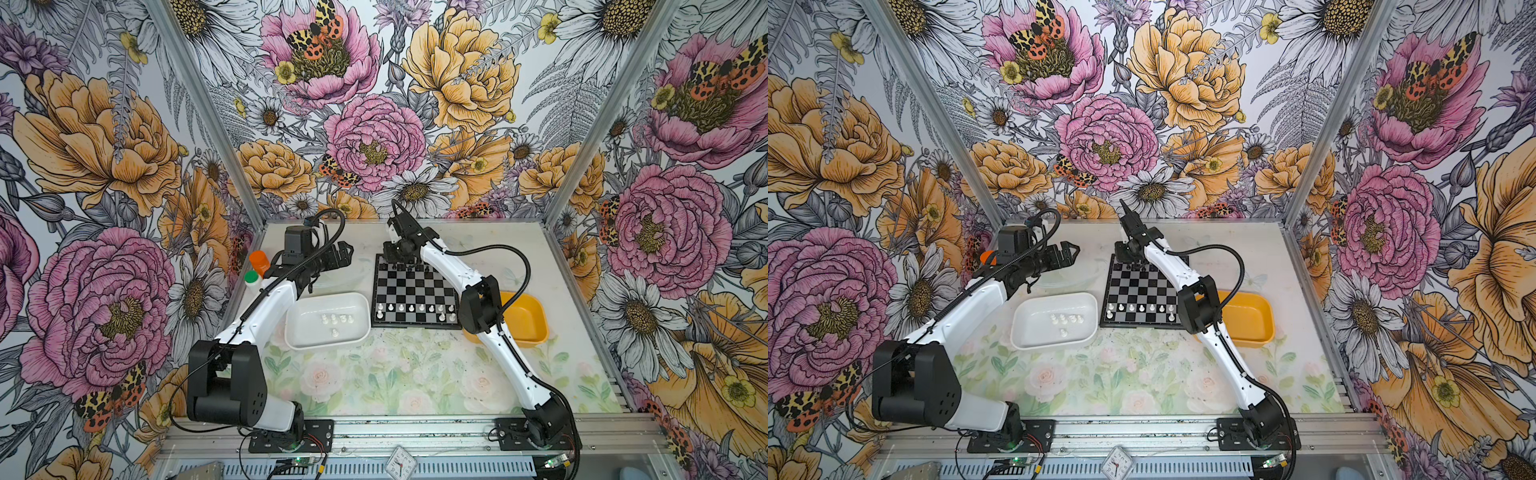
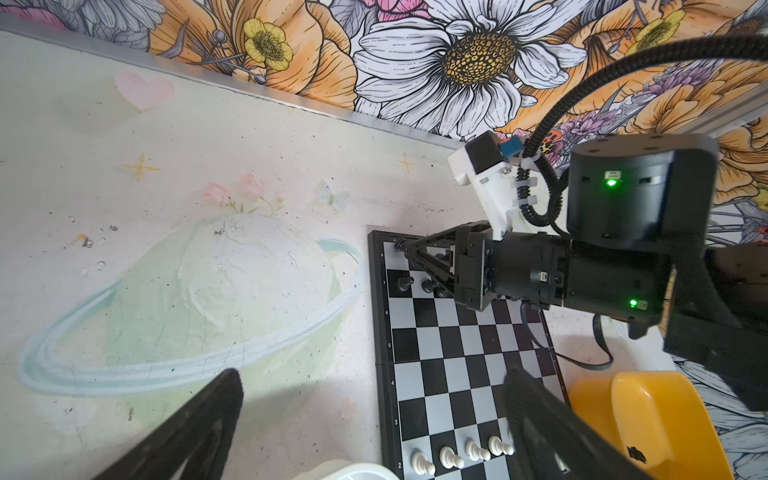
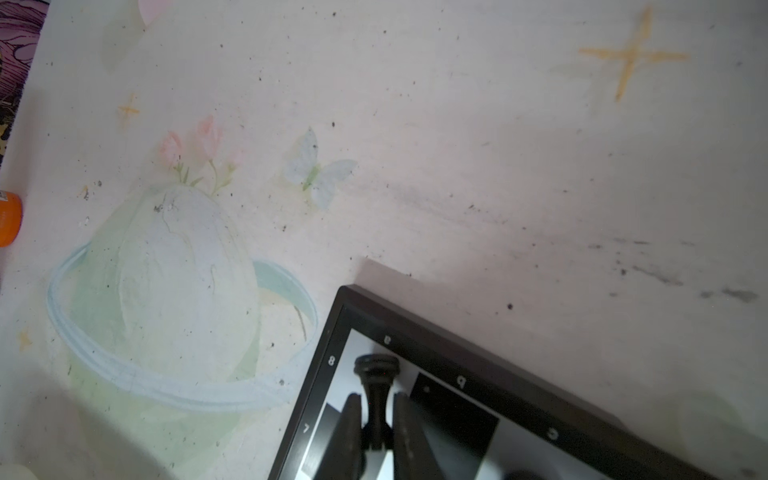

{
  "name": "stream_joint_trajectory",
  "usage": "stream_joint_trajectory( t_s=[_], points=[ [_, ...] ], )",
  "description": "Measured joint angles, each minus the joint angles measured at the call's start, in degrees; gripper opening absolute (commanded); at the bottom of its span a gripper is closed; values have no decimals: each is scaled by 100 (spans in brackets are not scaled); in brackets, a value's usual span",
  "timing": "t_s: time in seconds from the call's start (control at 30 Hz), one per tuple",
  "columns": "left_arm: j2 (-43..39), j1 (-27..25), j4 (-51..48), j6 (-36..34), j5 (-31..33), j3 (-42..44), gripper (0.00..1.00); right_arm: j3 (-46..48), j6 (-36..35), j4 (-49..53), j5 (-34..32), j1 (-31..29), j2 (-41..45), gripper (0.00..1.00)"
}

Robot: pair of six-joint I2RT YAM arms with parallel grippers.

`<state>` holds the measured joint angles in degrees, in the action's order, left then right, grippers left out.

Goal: Set up the chess pieces on the board

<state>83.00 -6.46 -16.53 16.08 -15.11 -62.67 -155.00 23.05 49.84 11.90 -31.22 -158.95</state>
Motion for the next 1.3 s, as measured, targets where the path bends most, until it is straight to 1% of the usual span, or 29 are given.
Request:
stream_joint_trajectory(
  t_s=[0.53,0.83,1.3],
  points=[
    [0,0,0,2,0,0,99,0,-31,9,-4,0,-2,17],
    [7,0,9,48,-44,0,99,0,-173,68,-4,-2,24,16],
    [109,13,28,44,-87,-2,98,42,-422,264,-2,-9,501,14]
  ],
)
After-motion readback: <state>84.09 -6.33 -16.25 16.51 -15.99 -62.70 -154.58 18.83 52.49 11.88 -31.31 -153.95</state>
